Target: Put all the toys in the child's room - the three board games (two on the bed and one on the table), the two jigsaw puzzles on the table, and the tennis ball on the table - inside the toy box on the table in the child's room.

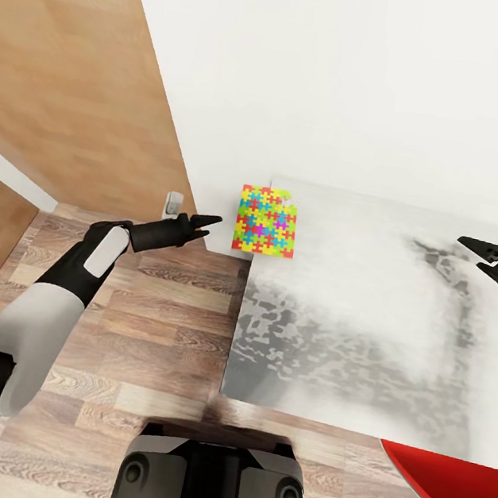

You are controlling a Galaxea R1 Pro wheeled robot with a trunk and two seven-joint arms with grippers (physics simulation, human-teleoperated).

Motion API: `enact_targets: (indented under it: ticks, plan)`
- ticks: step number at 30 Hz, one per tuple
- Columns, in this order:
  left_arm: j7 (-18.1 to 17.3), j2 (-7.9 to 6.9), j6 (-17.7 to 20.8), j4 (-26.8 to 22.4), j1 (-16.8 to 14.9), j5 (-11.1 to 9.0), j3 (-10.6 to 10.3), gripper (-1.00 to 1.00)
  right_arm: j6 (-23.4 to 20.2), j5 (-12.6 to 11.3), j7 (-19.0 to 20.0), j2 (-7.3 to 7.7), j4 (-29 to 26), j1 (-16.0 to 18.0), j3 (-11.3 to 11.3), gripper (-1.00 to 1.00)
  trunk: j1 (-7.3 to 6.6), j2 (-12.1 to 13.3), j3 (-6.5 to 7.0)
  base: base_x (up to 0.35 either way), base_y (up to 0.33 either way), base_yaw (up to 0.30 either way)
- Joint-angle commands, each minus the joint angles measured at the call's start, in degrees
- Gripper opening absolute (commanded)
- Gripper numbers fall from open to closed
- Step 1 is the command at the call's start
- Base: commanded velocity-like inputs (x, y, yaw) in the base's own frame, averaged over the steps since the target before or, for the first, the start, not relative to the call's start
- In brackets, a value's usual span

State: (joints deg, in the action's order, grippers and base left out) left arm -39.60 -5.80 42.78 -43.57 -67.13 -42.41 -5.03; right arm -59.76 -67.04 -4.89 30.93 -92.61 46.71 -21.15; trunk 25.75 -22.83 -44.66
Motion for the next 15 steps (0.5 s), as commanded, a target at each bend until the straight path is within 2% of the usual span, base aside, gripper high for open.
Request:
enact_targets:
  ticks: [1, 10, 15]
  plan:
    - [0.05, -0.05, 0.32, 0.01, -0.04, -0.38, -0.14, 1.00, -0.24, -0.54, -0.51, 0.01, -0.03, 0.05, -0.03, 1.00, 0.03, -0.09, -0.07, 0.000, 0.000, 0.000]
    - [0.03, -0.40, -0.11, 0.49, -0.46, -0.34, 0.01, 1.00, -0.24, -0.55, -0.50, 0.01, -0.03, 0.04, -0.14, 1.00, 0.03, -0.09, -0.07, 0.000, 0.000, -0.001]
    - [0.00, -0.68, -0.81, 0.58, -0.59, -0.37, 0.01, 1.00, -0.24, -0.55, -0.48, 0.01, -0.03, 0.05, -0.17, 1.00, 0.03, -0.09, -0.07, 0.000, 0.000, -0.067]
